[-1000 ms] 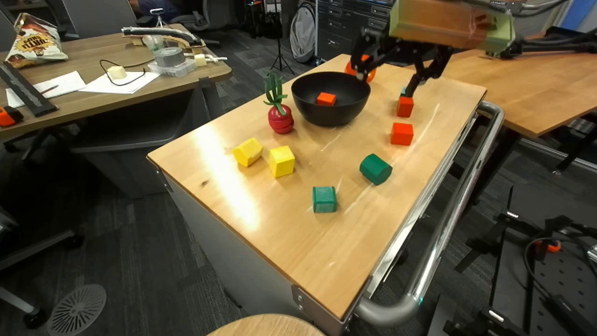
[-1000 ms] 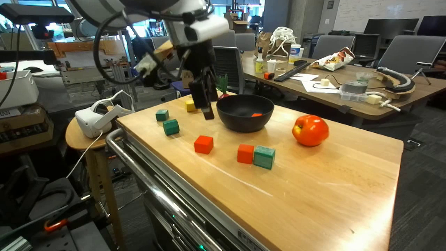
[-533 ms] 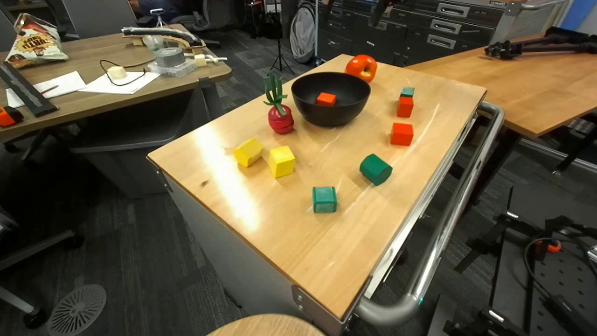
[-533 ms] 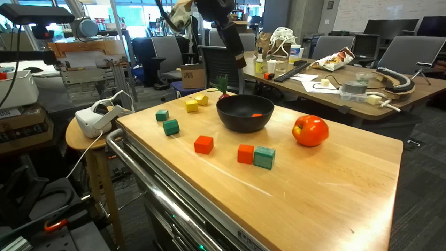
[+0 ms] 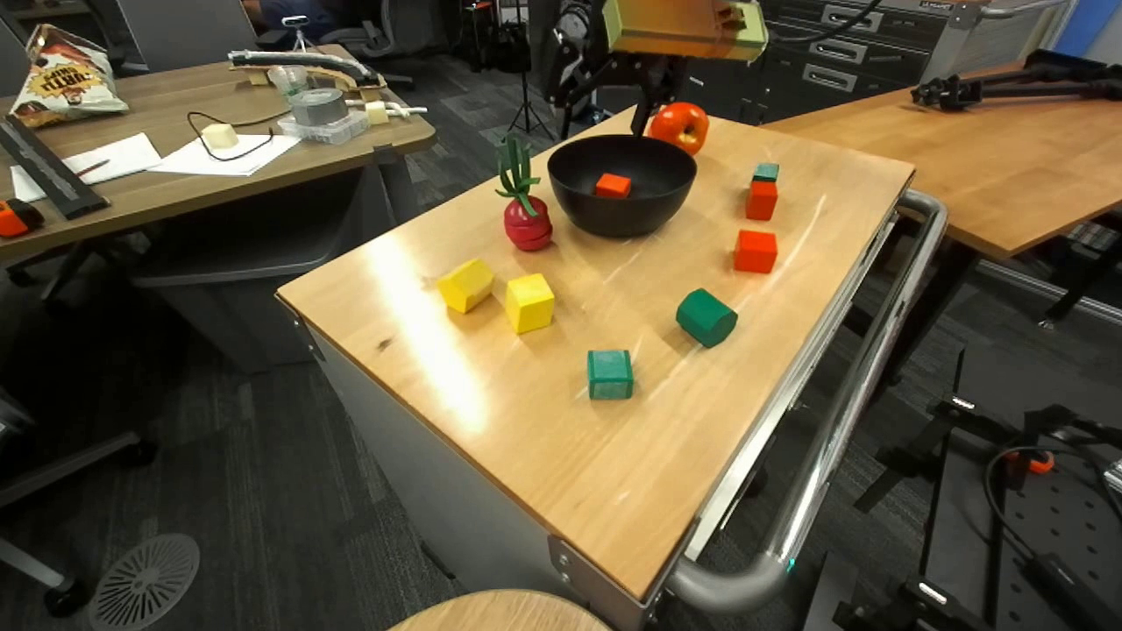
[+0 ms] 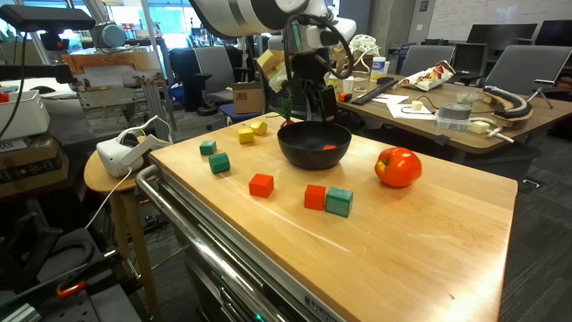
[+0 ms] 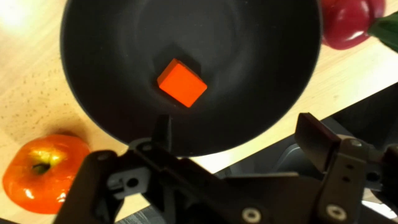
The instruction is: Remove the blocks from the black bowl
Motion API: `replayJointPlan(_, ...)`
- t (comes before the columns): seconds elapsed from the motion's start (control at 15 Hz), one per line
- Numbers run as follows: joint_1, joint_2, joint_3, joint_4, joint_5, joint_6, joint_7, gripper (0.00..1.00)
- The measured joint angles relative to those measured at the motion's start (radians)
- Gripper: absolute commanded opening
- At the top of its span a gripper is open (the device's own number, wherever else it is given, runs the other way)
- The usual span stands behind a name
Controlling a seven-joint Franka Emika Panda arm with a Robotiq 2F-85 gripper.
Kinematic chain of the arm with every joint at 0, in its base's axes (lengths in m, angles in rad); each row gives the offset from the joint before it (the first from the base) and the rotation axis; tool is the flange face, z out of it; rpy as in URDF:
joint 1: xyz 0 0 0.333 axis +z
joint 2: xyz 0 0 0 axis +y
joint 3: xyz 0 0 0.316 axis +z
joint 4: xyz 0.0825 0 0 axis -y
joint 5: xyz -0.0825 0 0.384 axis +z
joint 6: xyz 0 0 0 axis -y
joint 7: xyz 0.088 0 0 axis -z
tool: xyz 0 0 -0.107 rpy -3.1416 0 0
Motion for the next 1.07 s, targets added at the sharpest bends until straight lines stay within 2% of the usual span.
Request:
replayJointPlan(0.2, 0.017, 0.074, -0.041, 0.042, 0.0, 0.0, -0.011, 1.0)
replayJointPlan(0.8, 0.056, 0.109, -0.097, 0.031, 0.001, 0.0, -0.008, 0.99)
replayJointPlan(0.93, 0.059, 0.124, -0.105, 0.031, 0.004, 0.001, -0.007, 0.74)
replayJointPlan(1.0, 0.059, 0.13, -0.106, 0.032, 0.011, 0.001, -0.007, 0.7)
replayJointPlan(1.07, 0.059, 0.134, -0.106, 0.032, 0.02, 0.001, -0.007, 0.6)
